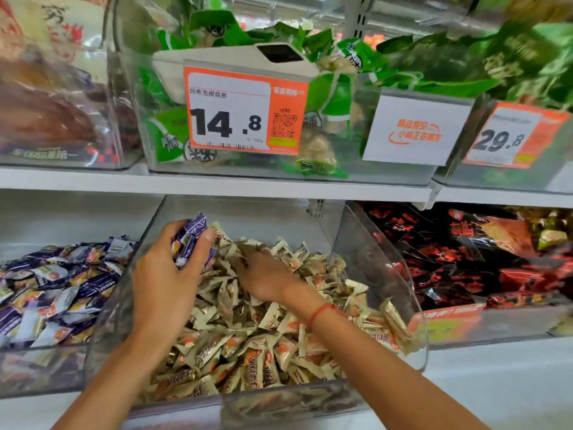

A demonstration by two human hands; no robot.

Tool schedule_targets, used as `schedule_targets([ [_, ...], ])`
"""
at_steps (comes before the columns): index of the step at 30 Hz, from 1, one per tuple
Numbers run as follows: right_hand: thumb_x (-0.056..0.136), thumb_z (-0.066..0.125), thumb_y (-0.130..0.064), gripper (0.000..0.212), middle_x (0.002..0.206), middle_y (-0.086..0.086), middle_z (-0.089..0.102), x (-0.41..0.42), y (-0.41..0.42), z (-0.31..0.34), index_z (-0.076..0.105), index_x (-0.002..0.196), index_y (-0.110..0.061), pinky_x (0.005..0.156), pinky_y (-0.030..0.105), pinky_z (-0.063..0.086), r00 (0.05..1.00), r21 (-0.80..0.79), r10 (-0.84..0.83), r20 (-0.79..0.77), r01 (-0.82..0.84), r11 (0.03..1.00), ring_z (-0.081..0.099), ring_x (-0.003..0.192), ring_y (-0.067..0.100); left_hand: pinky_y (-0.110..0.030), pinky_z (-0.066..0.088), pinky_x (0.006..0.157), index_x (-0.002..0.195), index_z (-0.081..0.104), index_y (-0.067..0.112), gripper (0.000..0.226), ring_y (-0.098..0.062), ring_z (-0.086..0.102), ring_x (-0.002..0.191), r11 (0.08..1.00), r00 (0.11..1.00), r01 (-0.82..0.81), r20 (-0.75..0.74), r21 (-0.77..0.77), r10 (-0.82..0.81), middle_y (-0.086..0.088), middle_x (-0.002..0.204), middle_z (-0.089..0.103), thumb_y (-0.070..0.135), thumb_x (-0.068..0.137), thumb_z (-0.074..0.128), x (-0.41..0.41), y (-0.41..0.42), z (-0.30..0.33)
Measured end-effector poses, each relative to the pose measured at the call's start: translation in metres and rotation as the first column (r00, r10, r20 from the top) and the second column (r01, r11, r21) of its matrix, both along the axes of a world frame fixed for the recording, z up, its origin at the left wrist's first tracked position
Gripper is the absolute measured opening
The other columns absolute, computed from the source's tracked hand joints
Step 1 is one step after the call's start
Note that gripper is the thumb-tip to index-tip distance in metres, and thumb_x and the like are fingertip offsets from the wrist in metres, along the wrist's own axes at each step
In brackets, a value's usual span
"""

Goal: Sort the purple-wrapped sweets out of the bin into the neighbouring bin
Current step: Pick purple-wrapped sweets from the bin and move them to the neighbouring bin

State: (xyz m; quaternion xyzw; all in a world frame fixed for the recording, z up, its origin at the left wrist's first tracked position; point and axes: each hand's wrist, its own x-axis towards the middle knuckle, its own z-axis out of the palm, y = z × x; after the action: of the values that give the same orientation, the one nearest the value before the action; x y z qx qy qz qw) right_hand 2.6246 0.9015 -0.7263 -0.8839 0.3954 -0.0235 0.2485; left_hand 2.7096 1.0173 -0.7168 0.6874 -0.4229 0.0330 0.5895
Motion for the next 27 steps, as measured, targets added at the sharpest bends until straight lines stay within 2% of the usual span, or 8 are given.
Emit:
schedule_targets([
  [4,0.104,0.026,-0.042,0.047,0.159,0.003,0.022,-0.011,0.023,0.021,0.022,0.15,-0.031,0.116,0.053,0.008,0.968,-0.024,0.247,0.048,-0.246,0.969,0.025,0.143,0.028,-0.014,0.027,0.032,0.121,0.055,0.01,0.047,-0.006,0.046,0.037,1.0,1.0,-0.011,0.02,0.0,0.011,0.01,0.055,0.051,0.043,0.089,0.051,-0.001,0.001,0.003],
  [8,0.105,0.03,-0.032,0.043,0.158,0.0,0.023,-0.027,0.038,0.028,0.029,0.148,-0.031,0.116,0.052,0.012,0.943,-0.112,0.33,0.035,-0.325,0.939,0.024,0.143,0.03,-0.01,0.032,0.038,0.121,0.056,0.005,0.046,0.003,0.05,0.044,1.0,1.0,-0.01,0.019,0.01,0.01,0.014,0.057,0.046,0.039,0.09,0.053,-0.002,0.002,0.004],
  [12,0.103,0.033,-0.024,0.045,0.16,-0.006,0.016,-0.062,0.052,0.03,0.033,0.145,-0.04,0.116,0.055,0.007,0.951,-0.22,0.299,0.073,-0.277,0.935,0.012,0.147,0.03,-0.01,0.037,0.041,0.119,0.058,0.011,0.046,-0.006,0.056,0.048,0.999,1.0,0.005,0.024,0.036,-0.006,0.014,0.065,0.055,0.044,0.088,0.051,-0.003,0.005,0.003],
  [14,0.101,0.036,-0.017,0.047,0.158,-0.005,0.021,-0.086,0.054,0.03,0.036,0.143,-0.039,0.118,0.056,0.011,0.959,-0.279,0.257,0.116,-0.217,0.936,0.016,0.146,0.027,-0.018,0.039,0.036,0.12,0.057,0.015,0.05,-0.013,0.055,0.041,0.999,1.0,0.007,0.024,0.051,-0.008,0.011,0.066,0.059,0.049,0.086,0.049,-0.004,0.006,0.003],
  [17,0.1,0.042,-0.011,0.043,0.146,-0.001,0.045,-0.108,0.034,0.042,0.046,0.139,-0.028,0.106,0.04,0.042,0.975,-0.278,0.156,0.156,-0.108,0.954,0.052,0.124,0.02,-0.035,0.04,0.033,0.12,0.056,0.018,0.053,-0.03,0.061,0.045,0.998,0.999,0.017,0.047,0.066,-0.021,0.007,0.062,0.061,0.055,0.084,0.044,-0.004,0.007,0.003],
  [19,0.1,0.043,-0.013,0.039,0.137,0.002,0.054,-0.109,0.006,0.053,0.049,0.137,-0.024,0.095,0.036,0.048,0.993,-0.283,0.061,0.098,-0.03,0.959,0.06,0.113,0.023,-0.034,0.038,0.03,0.117,0.058,0.016,0.05,-0.024,0.059,0.041,0.996,0.998,0.029,0.06,0.082,-0.034,0.006,0.059,0.06,0.053,0.085,0.046,-0.005,0.006,0.004],
  [22,0.1,0.043,-0.018,0.032,0.136,0.0,0.056,-0.089,-0.038,0.056,0.059,0.127,-0.024,0.103,0.036,0.041,0.989,-0.308,0.107,-0.106,-0.135,0.942,0.05,0.125,0.023,-0.013,0.022,0.025,0.118,0.059,0.01,0.04,-0.008,0.043,0.028,0.99,0.996,0.055,0.068,0.126,-0.064,0.008,0.041,0.045,0.037,0.089,0.053,-0.006,0.005,0.005],
  [27,0.098,0.047,-0.016,0.033,0.134,0.008,0.053,-0.057,-0.078,0.026,0.057,0.13,-0.018,0.096,0.039,0.046,0.85,-0.215,0.15,-0.505,-0.292,0.932,0.05,0.121,0.03,-0.011,0.019,0.025,0.122,0.058,0.005,0.042,-0.005,0.037,0.025,0.985,0.995,0.076,0.054,0.154,-0.085,0.017,0.037,0.049,0.031,0.088,0.056,-0.006,0.005,0.003],
])
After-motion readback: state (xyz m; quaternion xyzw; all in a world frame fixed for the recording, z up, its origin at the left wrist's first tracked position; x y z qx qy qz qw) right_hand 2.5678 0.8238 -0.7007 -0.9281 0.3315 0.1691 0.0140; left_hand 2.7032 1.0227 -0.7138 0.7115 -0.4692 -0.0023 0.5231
